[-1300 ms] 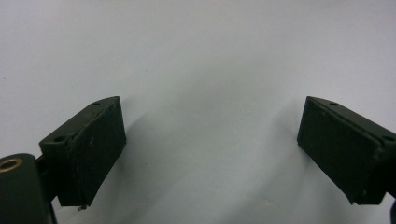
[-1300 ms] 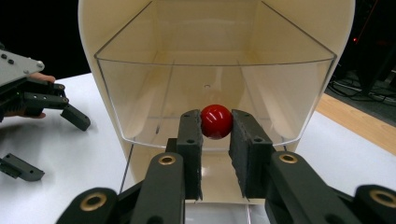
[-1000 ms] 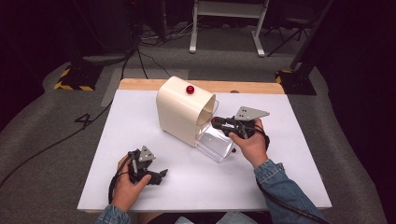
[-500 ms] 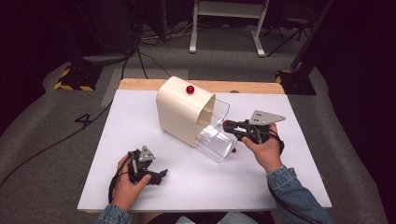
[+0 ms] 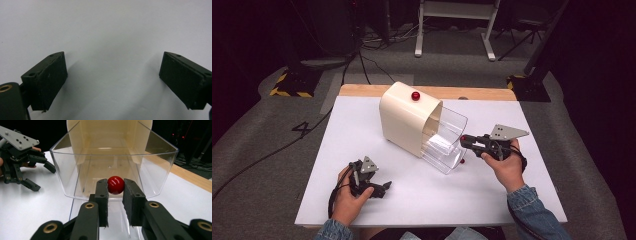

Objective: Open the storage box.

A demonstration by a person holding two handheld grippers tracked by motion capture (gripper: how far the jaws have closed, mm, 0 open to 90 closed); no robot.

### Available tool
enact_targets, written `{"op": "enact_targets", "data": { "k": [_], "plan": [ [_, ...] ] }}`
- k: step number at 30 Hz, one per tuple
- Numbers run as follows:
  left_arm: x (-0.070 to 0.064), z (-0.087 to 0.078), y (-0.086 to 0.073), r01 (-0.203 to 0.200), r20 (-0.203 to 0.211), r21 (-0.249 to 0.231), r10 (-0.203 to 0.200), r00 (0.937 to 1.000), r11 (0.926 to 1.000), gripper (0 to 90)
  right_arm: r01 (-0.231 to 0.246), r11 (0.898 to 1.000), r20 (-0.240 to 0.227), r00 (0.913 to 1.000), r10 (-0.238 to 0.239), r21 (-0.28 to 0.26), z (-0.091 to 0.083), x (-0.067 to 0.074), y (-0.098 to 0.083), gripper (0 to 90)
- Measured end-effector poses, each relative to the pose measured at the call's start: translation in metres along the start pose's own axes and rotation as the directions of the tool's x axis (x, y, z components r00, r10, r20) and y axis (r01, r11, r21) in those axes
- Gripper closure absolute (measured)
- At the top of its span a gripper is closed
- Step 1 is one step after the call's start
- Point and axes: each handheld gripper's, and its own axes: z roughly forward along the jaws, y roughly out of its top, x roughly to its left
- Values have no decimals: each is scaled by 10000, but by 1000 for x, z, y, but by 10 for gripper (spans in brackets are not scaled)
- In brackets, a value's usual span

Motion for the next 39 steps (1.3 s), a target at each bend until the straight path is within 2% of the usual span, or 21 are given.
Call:
{"op": "enact_targets", "data": {
  "k": [5, 8, 10, 18, 25, 26, 32, 34, 39],
  "plan": [
    [0, 0, 0, 3, -1, 11, -3, 10000, 10000, 80, -105, 9998, -35, 9999, 105, 177, 1, -1, -5, 740],
    [0, 0, 0, 0, 0, 11, 0, 10000, 10000, 80, -87, 9992, 109, 9999, 83, 385, 1, -1, -8, 691],
    [0, 0, 0, 1, -1, 11, -1, 10000, 10000, 80, -179, 9989, 61, 9998, 176, 434, 0, -1, -10, 690],
    [0, 0, 0, 3, 2, 12, -3, 10000, 10000, 80, -353, 9985, 221, 9992, 344, 419, -13, -3, -16, 652],
    [0, 0, 0, 4, 2, 11, -4, 10000, 10000, 80, -290, 9980, 450, 9986, 265, 565, -28, -5, -20, 608],
    [0, 0, 0, 3, 0, 6, -3, 10000, 10000, 80, -353, 9977, 573, 9978, 320, 581, -37, -6, -20, 572],
    [0, 0, 0, 2, -1, 5, -2, 10000, 10000, 80, -419, 9945, 721, 9968, 350, 959, -50, -4, -20, 502],
    [0, 0, 0, 2, -3, 4, -2, 10000, 10000, 80, -458, 9918, 813, 9960, 362, 1195, -60, -2, -20, 446],
    [0, 0, 0, -3, 0, 0, 3, 10000, 10000, 80, -416, 9858, 1015, 9945, 252, 1630, -72, -1, -24, 407]
  ]
}}
